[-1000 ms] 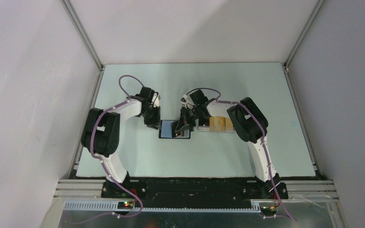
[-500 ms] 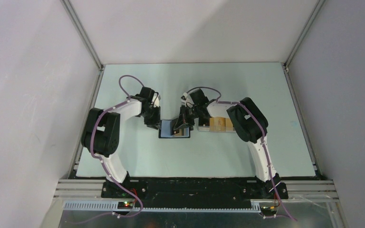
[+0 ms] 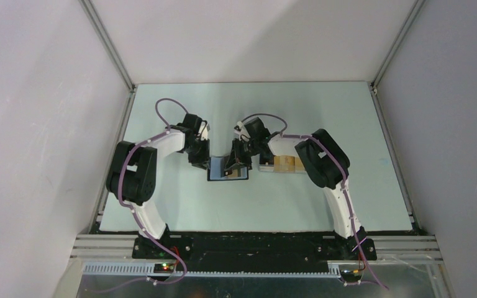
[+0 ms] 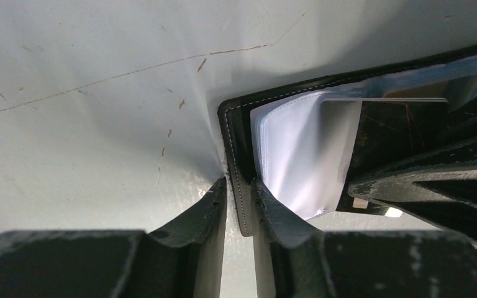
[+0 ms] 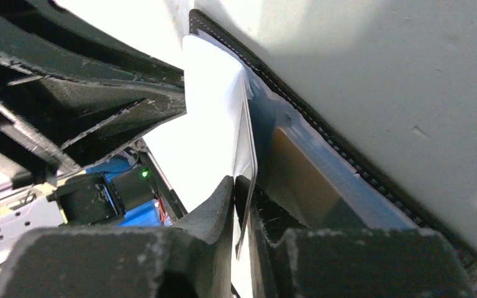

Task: Put the credit cards into the card holder
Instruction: Insert the credit card into the card holder.

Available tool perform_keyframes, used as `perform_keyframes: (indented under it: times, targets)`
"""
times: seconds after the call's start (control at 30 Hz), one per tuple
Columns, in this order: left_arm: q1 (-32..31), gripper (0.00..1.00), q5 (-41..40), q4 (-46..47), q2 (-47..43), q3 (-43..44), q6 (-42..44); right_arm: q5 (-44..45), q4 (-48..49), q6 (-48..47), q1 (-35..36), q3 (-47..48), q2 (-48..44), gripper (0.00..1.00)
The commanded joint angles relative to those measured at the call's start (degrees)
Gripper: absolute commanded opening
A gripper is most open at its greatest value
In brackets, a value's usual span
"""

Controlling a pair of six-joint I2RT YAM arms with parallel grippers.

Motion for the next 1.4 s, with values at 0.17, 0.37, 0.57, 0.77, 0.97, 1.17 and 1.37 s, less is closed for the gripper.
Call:
perform_keyframes:
  times: [0.17, 0.37, 0.57, 0.77, 0.97, 1.17, 1.37]
  targets:
    - [-0.87, 0.27, 0.50, -1.31, -1.24, 0.37, -0.25, 10.73, -8.73, -3.24, 1.76, 0.02, -4.32, 0.50]
    - [-0.93, 0.27, 0.48, -1.28, -1.00, 0.49, -0.16, 13.84, -16.85, -5.76, 1.73, 4.03, -5.26, 0.64]
    - [-0.86, 0.27, 0.55, -1.41, -1.07, 0.73, -0.19, 16.45, -24.57, -7.69, 2.34, 9.03, -4.08, 0.70]
    - [-0.89, 0.27, 1.64, -1.43, -1.31, 0.99, -0.51, 19.31, -28.94, -9.88, 2.80, 11.82, -4.17, 0.75]
    - [-0.66, 0.32, 2.88, -0.97, -1.74, 1.90, -1.86, 21.33, -31.76, -11.21, 3.03, 13.12, -4.36, 0.79]
    - [0.66, 0.35, 2.97, -0.14, -2.47, 1.22, -3.64, 19.92, -31.89, -11.16, 2.69, 14.13, -2.62, 0.77]
    - [0.98, 0.35, 3.17, -0.14, -2.23, 1.11, -3.79, 24.72, -35.37, -12.55, 2.41, 15.59, -3.02, 0.74]
